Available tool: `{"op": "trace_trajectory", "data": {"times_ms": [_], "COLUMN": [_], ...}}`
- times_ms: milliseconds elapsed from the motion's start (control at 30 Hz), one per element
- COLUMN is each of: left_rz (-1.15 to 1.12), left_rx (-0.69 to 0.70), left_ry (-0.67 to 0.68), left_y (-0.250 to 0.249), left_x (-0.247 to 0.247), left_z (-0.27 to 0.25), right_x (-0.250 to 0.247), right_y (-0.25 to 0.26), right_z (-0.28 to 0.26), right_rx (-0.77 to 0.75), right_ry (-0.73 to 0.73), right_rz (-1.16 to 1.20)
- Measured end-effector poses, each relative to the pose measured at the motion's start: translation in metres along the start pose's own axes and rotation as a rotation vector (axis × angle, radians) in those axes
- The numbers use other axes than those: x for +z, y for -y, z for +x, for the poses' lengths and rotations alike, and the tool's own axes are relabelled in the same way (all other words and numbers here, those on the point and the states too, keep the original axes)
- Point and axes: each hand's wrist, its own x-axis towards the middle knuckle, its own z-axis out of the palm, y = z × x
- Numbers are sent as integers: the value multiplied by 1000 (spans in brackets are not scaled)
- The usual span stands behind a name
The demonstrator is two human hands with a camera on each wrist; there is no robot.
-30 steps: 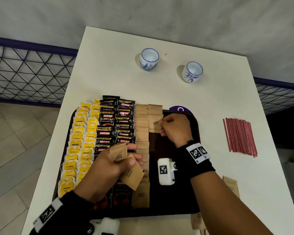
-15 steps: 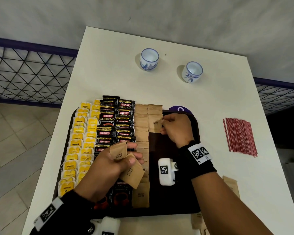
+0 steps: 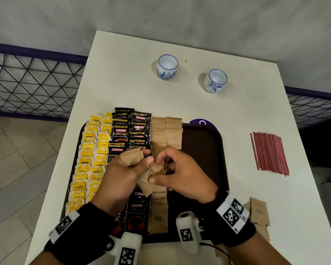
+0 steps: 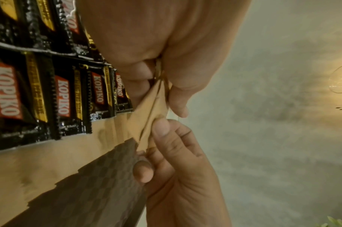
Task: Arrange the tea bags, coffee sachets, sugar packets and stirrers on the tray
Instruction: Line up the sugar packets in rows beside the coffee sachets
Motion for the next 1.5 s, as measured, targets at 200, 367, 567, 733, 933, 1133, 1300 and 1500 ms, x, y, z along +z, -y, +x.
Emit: {"op": "trace_trajectory", "data": {"times_ms": [200, 367, 567, 733, 933, 1133, 1300, 1500], "left_rz": [63, 122, 191, 274, 150, 105, 117, 140], "left_rx": [-47, 2, 60, 115, 59, 34, 50, 44], "left_ry": [110, 43, 4, 22, 35, 49, 58, 60], "left_y": [-1, 1, 0, -1, -2, 3, 7, 9], "left_x": [-6, -11, -11, -9, -12, -15, -13, -17], "left_z": [-5, -5, -4, -4, -6, -8, -10, -12], "right_x": [3, -5, -18, -23, -50, -69, -62, -51], "right_y": [-6, -8, -1, -2, -21, -45, -46, -45], "right_z": [7, 9, 6, 4, 10, 27, 43, 55], "right_rx": [72, 93, 119, 145, 214, 336, 350, 338], "right_ry": [-135, -218, -136, -128, -278, -408, -395, -428], "right_rz": [95, 62, 175, 182, 327, 296, 252, 145]}}
